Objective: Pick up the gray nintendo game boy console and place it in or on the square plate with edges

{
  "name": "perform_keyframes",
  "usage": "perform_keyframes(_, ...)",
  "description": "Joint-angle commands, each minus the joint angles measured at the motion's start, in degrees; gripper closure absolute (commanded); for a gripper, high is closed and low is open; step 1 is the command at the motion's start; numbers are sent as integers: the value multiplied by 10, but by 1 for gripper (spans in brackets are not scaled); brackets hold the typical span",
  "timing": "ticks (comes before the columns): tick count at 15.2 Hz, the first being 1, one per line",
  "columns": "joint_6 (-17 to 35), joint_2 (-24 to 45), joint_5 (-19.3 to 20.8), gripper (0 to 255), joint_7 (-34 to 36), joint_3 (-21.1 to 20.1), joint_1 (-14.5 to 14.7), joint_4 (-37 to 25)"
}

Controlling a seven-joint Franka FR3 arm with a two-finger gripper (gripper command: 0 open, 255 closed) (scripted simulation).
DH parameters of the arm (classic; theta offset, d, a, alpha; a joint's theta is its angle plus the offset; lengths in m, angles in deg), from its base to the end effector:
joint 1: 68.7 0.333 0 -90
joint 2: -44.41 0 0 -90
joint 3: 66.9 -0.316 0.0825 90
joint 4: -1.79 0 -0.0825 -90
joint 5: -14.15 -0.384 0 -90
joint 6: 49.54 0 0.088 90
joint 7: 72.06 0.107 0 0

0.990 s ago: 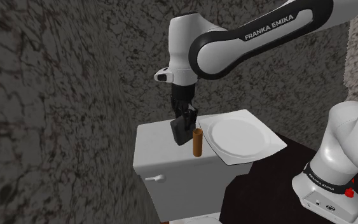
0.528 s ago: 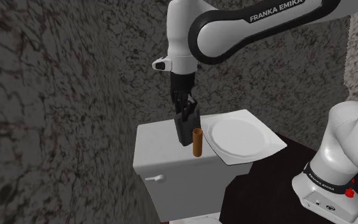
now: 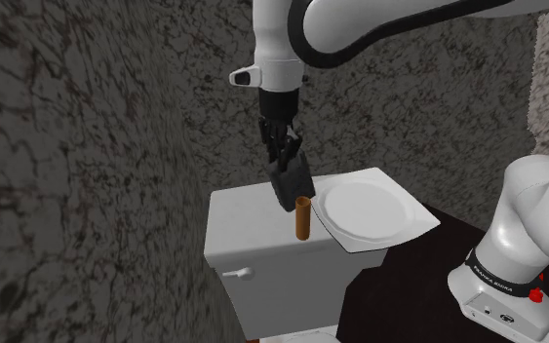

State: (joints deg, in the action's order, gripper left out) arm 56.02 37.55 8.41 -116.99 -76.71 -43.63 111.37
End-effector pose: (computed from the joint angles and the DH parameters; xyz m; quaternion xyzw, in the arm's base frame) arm 0.4286 0.3130 0.5493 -0.7744 -0.6311 -0.0273 0.0361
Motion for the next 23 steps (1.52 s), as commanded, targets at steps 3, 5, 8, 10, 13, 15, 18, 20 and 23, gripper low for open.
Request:
perform_keyframes(3,-14,-63,-8,255,-25,15,-8,51)
perform_keyframes(5,-23,-104,-11,255,-41,26,-13,84)
perform_keyframes(8,-40,-163,-12,255,-65,43,-19,128)
perform_keyframes(10,-54,-202,-10,255,-80,56,-24,154)
perform_keyframes(13,-79,-258,-3,255,-103,76,-31,188)
perform_keyframes(15,-98,-294,4,255,-119,91,-37,207)
perform_keyframes(18,-130,-347,18,255,-143,114,-46,231)
perform_keyframes(20,-115,-351,18,255,-144,114,-46,248)
perform_keyframes(23,-94,-355,18,255,-145,113,-47,274)
